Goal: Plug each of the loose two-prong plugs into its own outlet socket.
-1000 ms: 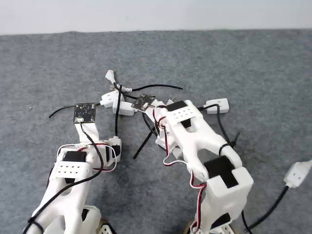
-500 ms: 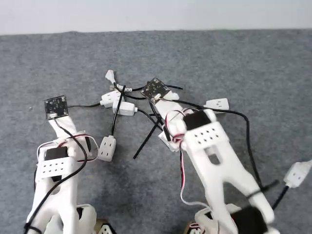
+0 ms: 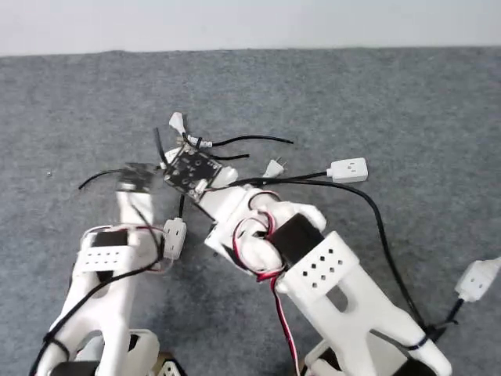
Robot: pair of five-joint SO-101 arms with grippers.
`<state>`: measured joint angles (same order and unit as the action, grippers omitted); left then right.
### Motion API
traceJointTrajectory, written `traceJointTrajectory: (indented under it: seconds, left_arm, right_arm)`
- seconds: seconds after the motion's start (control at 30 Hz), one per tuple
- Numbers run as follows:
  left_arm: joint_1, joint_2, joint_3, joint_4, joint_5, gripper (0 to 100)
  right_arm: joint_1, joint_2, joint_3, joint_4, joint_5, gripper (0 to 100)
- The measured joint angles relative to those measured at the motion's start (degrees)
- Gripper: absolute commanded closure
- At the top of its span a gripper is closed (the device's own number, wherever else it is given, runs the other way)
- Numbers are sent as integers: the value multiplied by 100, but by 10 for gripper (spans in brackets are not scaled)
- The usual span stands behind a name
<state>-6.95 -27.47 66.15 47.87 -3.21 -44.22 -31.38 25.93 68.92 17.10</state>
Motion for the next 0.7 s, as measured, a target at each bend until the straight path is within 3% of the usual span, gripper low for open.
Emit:
traceJointTrajectory:
  seconds: [0.13, 0.5, 0.7]
  left_arm:
    - [308, 0, 0, 281, -993, 990]
    - [738, -1143, 589, 791, -2382, 990]
    - [1152, -2716, 1407, 1125, -2567, 989]
  right_arm:
    - [-114, 0, -18, 0, -35, 991]
    - [-149, 0, 457, -571, -141, 991]
    - [-149, 0, 475, -607, -141, 991]
